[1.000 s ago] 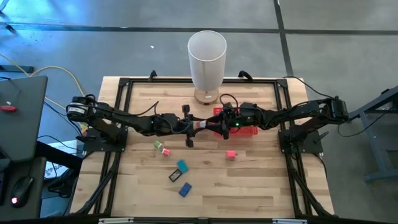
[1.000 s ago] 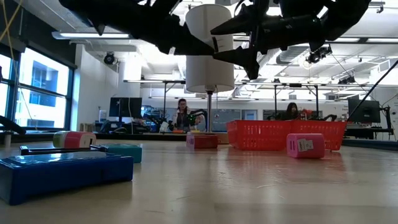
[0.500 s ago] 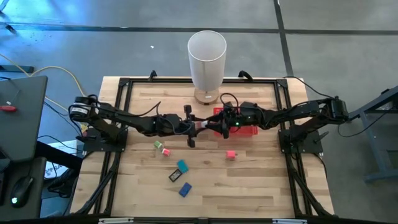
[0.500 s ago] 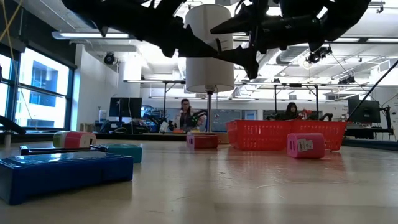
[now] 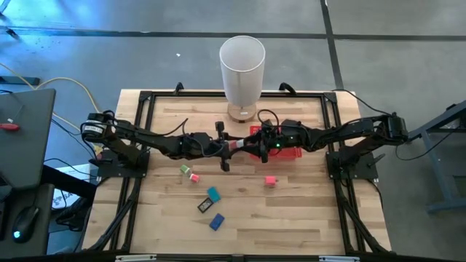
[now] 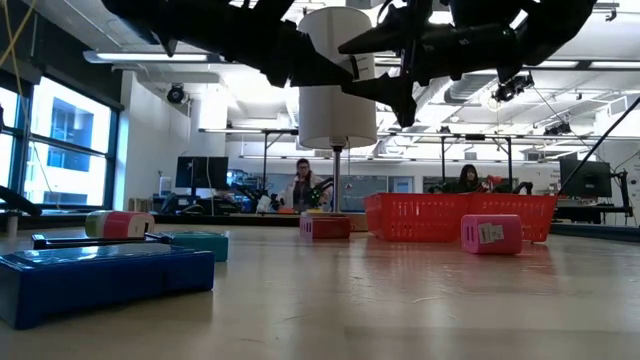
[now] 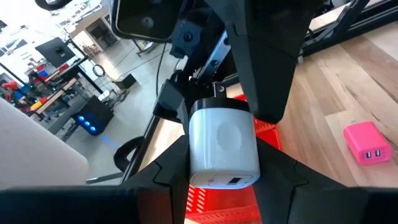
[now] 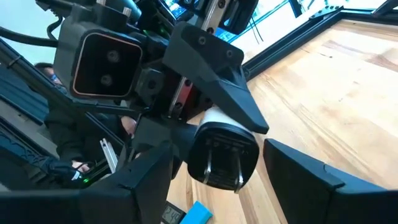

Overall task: Pick & Place Office items
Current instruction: Put the white charger adapter into the right red bin

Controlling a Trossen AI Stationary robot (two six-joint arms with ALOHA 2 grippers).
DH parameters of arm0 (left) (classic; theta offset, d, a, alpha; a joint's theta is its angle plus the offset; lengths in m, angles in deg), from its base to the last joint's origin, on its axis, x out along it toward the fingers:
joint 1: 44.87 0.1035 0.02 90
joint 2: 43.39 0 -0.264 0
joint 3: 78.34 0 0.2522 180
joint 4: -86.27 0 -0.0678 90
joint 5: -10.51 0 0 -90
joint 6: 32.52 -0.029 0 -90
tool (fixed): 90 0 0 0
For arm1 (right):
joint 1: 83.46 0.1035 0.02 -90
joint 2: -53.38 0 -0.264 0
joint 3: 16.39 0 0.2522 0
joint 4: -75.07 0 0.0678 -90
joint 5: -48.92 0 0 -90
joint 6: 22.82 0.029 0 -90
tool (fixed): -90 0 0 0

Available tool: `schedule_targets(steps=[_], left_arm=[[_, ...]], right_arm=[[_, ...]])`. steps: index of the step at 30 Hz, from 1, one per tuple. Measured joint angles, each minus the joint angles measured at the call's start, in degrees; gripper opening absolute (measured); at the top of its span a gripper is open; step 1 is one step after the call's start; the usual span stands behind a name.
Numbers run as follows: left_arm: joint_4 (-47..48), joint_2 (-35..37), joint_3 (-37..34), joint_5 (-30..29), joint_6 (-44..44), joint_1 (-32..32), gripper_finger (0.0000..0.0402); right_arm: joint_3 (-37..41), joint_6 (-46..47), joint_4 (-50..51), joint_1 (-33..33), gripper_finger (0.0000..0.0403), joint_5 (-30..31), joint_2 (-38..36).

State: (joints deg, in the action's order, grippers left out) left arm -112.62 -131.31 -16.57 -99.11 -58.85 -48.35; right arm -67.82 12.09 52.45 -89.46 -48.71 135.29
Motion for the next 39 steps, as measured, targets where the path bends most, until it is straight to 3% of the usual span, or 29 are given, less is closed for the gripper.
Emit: schedule_targets(steps=[19, 24, 39], left_arm=[[0.62, 0.00, -0.02, -0.21, -0.24, 0.00, 0.0130], [0.49, 0.00, -0.02, -0.04, 0.23, 0.00, 0.0153], [0.47, 0.00, -0.02, -0.07, 2.22, 0.00, 0.0162]], right_arm=[[-0.02, -1.89, -0.13, 0.00, 0.0130, 1.72, 0.00], [-0.02, -4.06, -0.20, 0.00, 0.0136, 1.72, 0.00], [-0.02, -9.82, -0.06, 0.00, 0.0131, 1.70, 0.00]])
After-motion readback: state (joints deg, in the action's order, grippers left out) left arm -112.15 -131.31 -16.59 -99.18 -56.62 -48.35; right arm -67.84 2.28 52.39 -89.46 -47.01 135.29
